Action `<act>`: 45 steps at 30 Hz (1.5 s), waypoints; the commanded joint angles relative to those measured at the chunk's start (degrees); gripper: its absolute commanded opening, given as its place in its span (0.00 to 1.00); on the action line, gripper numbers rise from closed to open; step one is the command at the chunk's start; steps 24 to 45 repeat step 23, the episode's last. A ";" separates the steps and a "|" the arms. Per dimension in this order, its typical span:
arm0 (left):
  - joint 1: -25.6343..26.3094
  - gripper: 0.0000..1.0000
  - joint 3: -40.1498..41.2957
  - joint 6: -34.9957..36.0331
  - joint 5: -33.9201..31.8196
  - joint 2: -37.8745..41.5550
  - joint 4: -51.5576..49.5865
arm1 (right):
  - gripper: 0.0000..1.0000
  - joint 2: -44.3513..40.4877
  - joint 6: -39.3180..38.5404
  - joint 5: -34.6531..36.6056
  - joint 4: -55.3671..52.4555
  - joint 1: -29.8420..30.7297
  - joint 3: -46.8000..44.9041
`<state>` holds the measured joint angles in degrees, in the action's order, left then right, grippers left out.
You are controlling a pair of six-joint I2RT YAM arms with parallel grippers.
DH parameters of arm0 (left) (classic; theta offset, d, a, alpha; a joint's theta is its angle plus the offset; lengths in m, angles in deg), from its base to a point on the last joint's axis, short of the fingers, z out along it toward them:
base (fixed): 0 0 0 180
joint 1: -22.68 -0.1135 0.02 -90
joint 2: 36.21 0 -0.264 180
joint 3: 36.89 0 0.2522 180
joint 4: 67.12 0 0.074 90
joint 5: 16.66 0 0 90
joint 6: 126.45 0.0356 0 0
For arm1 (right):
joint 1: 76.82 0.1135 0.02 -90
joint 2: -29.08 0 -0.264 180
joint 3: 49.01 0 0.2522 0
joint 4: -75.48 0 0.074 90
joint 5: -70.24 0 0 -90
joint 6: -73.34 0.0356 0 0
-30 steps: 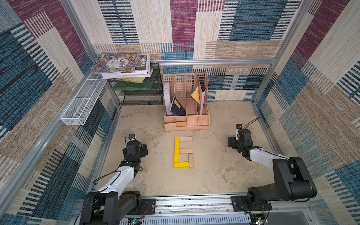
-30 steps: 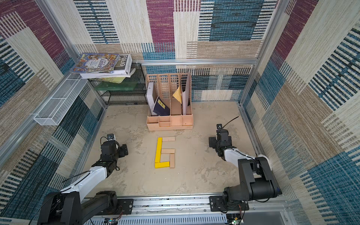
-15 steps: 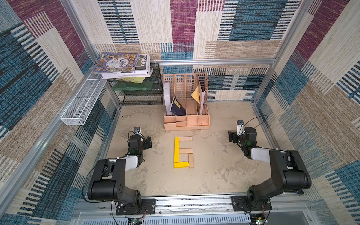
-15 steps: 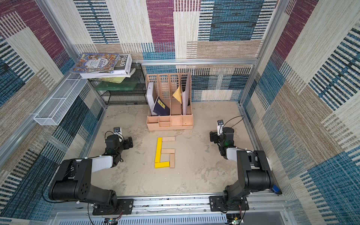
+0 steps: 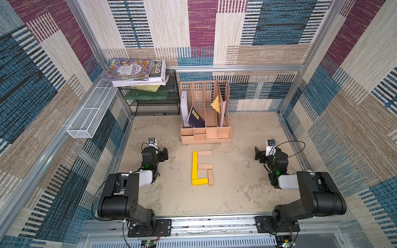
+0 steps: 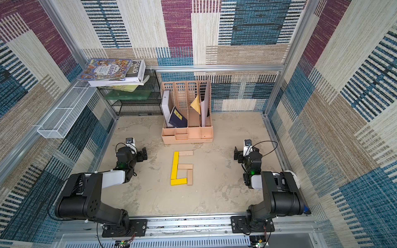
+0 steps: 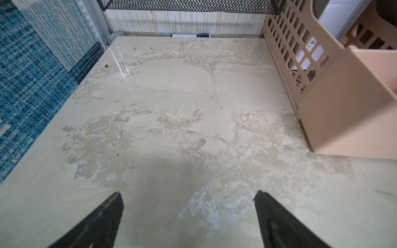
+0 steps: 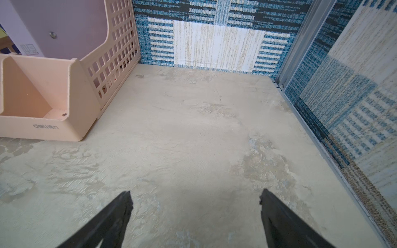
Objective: Assemble the number 6 with building blocks
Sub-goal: Reset both arms
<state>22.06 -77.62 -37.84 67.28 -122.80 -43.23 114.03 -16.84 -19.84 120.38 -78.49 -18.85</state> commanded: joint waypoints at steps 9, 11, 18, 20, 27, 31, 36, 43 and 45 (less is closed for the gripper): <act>-0.17 0.99 -0.34 -0.15 0.58 -0.13 0.02 | 0.96 -0.09 0.26 2.71 2.04 1.07 0.19; -0.17 0.99 -0.27 -0.15 0.53 -0.03 0.16 | 0.96 -0.05 0.25 2.76 1.97 1.07 0.19; -0.17 0.99 -0.29 -0.11 0.55 0.01 0.09 | 0.96 0.66 0.36 1.79 0.77 0.66 1.25; -0.12 0.99 -0.29 -0.12 0.59 0.01 0.06 | 0.96 0.43 0.53 1.68 1.06 0.46 0.88; -0.17 0.99 -0.29 -0.14 0.61 -0.03 0.10 | 0.96 -0.02 0.49 1.88 1.70 0.58 0.33; -0.17 0.99 -0.29 -0.14 0.61 -0.03 0.10 | 0.96 -0.02 0.49 1.88 1.70 0.58 0.33; -0.17 0.99 -0.29 -0.14 0.61 -0.03 0.10 | 0.96 -0.02 0.49 1.88 1.70 0.58 0.33; -0.17 0.99 -0.29 -0.14 0.61 -0.03 0.10 | 0.96 -0.02 0.49 1.88 1.70 0.58 0.33; -0.17 0.99 -0.29 -0.14 0.61 -0.03 0.10 | 0.96 -0.02 0.49 1.88 1.70 0.58 0.33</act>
